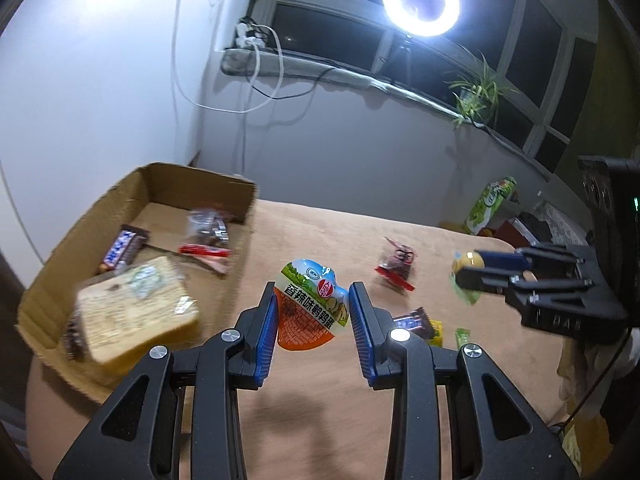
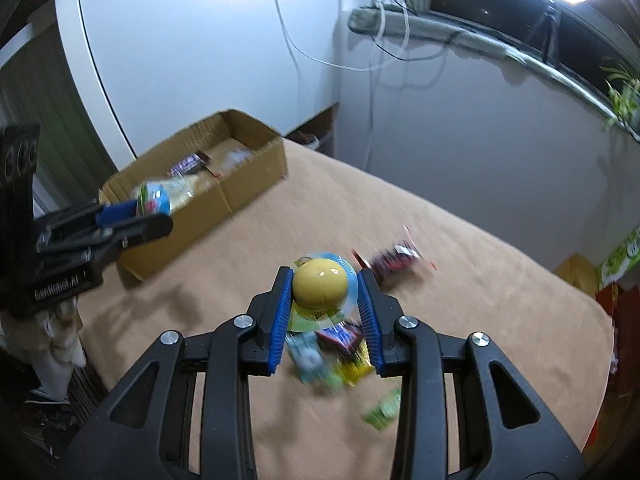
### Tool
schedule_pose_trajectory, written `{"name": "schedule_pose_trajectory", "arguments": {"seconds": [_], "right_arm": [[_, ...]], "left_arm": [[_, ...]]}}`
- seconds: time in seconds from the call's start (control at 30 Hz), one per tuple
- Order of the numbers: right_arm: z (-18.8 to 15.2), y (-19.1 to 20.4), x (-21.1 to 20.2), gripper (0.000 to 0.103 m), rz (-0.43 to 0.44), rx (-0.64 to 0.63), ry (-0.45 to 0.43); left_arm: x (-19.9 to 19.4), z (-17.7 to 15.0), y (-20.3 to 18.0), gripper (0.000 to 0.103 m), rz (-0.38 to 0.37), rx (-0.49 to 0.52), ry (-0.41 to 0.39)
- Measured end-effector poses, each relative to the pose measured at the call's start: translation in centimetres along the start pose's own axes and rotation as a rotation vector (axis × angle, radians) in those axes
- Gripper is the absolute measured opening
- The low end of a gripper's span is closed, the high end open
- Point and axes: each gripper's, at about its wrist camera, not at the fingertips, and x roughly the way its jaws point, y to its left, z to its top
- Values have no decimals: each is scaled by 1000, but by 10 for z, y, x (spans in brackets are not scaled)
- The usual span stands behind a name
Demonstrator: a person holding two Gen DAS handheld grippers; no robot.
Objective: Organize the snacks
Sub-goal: 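Carry the jelly cup and yellow ball into the box and open both grippers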
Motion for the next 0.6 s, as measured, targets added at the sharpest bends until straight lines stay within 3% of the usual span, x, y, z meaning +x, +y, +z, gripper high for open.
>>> {"name": "schedule_pose_trajectory", "arguments": {"seconds": [0.6], "right_arm": [[101, 85, 76, 34, 122, -84, 11]], "left_arm": [[-30, 0, 92, 33, 138, -75, -35]]}}
